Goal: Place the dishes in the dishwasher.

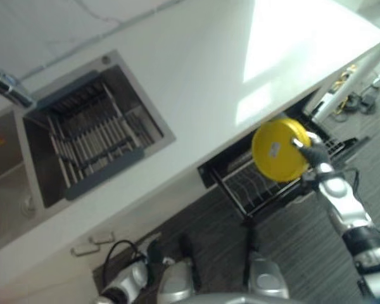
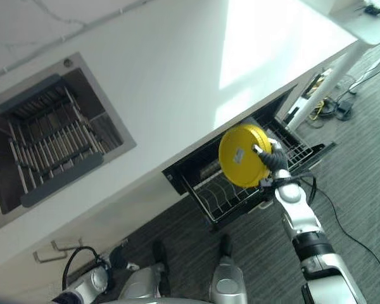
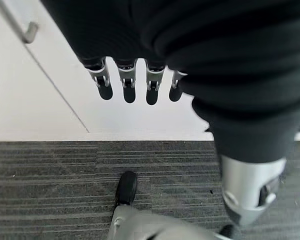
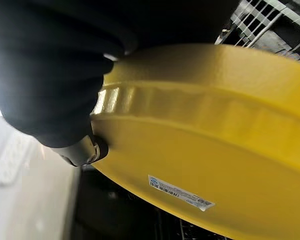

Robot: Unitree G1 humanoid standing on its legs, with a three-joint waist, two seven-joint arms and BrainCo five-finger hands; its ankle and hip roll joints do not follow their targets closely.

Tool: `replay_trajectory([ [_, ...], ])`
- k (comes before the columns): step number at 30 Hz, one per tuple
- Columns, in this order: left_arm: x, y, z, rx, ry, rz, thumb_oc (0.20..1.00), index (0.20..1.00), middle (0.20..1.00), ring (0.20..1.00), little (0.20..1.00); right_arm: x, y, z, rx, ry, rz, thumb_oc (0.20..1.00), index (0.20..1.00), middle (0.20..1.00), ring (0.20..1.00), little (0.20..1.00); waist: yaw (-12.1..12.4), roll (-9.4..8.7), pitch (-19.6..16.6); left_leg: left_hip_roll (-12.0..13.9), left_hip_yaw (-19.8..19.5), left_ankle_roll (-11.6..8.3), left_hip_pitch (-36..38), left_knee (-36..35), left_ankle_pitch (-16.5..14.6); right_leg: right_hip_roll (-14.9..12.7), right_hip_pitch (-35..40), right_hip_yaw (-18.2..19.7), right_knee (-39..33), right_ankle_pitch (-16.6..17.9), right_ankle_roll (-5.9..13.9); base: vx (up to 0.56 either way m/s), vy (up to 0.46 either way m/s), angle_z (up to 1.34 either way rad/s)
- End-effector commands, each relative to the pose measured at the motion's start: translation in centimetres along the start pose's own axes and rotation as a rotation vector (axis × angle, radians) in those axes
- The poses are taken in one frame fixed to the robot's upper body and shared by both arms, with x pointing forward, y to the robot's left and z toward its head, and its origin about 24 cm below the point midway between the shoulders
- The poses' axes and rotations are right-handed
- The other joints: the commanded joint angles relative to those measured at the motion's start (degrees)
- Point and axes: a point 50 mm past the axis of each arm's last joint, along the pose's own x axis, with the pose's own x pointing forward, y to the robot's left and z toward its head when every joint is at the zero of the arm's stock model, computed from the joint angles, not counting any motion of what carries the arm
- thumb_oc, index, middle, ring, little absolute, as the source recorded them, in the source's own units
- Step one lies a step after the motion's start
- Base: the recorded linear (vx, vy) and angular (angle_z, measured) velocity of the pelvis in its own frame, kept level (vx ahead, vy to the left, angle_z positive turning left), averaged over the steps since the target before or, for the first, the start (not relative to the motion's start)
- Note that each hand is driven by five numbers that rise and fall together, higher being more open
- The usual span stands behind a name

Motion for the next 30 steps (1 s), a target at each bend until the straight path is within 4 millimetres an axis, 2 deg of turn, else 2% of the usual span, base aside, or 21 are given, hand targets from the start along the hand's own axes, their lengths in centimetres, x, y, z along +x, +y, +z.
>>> replay_trajectory([
  [1,0.1,0.7,-0.8,-0.040,0.031,0.029,1.000,1.000,1.000,1.000,1.000,1.5,-1.6,4.0,-0.136,-0.143,0.015,0.200,0.200,0.200,0.200,0.200,1.1,-0.02,-2.3,2.0,-5.8,-0.26,-5.8,5.9,-3.6,-2.9,-4.3,0.1,16.0,-13.7,0.98,-0.05,0.061,0.07],
  [3,0.2,0.8,-0.7,-0.040,0.024,0.034,1.000,1.000,1.000,1.000,1.000,2.0,-1.8,4.7,-0.193,-0.150,0.029,0.200,0.200,0.200,0.200,0.200,1.4,0.11,-1.8,2.0,-6.2,-0.32,-6.6,6.3,-3.5,-2.9,-5.1,0.1,16.7,-13.8,0.88,-0.03,0.042,0.10],
  [5,0.3,1.2,-0.4,-0.041,0.012,0.044,1.000,1.000,1.000,1.000,1.000,2.8,-2.2,6.2,-0.324,-0.173,0.058,0.200,0.200,0.200,0.200,0.200,2.3,0.26,-0.8,1.9,-6.7,-0.39,-8.0,7.1,-3.4,-3.0,-6.2,-0.1,17.6,-13.8,0.80,-0.04,0.029,0.07],
  [9,0.6,2.3,-0.2,-0.038,-0.001,0.065,1.000,1.000,1.000,1.000,1.000,4.1,-2.1,8.0,-0.484,-0.200,0.097,0.200,0.200,0.200,0.200,0.200,3.7,0.11,0.6,1.8,-7.0,-0.38,-9.8,7.8,-3.2,-3.2,-7.6,-0.5,18.3,-13.6,0.96,-0.05,-0.013,0.14],
  [11,0.9,3.1,0.2,-0.030,-0.017,0.083,1.000,1.000,1.000,1.000,1.000,4.7,-1.5,8.8,-0.639,-0.225,0.127,0.200,0.200,0.200,0.200,0.200,4.7,-0.01,1.6,1.7,-7.3,-0.26,-11.2,8.5,-3.0,-3.2,-8.8,-0.8,19.0,-13.5,1.07,-0.10,-0.059,0.06],
  [12,1.2,4.1,0.7,-0.028,-0.037,0.109,1.000,1.000,1.000,1.000,1.000,5.4,-1.1,9.5,-0.772,-0.245,0.143,0.200,0.200,0.200,0.200,0.200,5.7,-0.15,2.8,1.5,-7.9,-0.06,-13.0,9.9,-3.2,-3.3,-10.3,-1.2,20.6,-13.8,1.06,-0.10,-0.066,0.13],
  [21,1.8,7.4,2.2,-0.079,-0.093,0.208,1.000,1.000,1.000,1.000,1.000,6.6,-0.6,9.9,-1.140,-0.301,0.126,0.200,0.200,0.200,0.200,0.200,8.2,0.21,6.0,0.6,-10.0,0.94,-19.2,16.2,-5.0,-3.8,-15.7,-1.7,27.1,-15.1,0.65,-0.08,-0.063,0.16],
  [23,1.9,8.2,2.5,-0.114,-0.104,0.238,1.000,1.000,1.000,1.000,1.000,7.1,-1.0,10.2,-1.230,-0.317,0.058,0.200,0.200,0.200,0.200,0.200,8.9,0.82,6.7,0.2,-10.1,1.41,-21.6,18.8,-6.0,-4.4,-18.3,-1.9,30.3,-15.9,0.48,-0.13,-0.047,0.08],
  [30,1.7,8.3,2.3,-0.242,-0.096,0.287,1.000,1.000,1.000,1.000,1.000,7.3,-2.5,9.9,-1.365,-0.348,-0.194,0.200,0.200,0.200,0.200,0.200,10.1,2.78,6.7,-1.2,-11.1,2.35,-27.0,22.6,-7.4,-5.4,-24.3,-1.5,37.3,-18.4,-0.29,-0.07,-0.004,0.06],
])
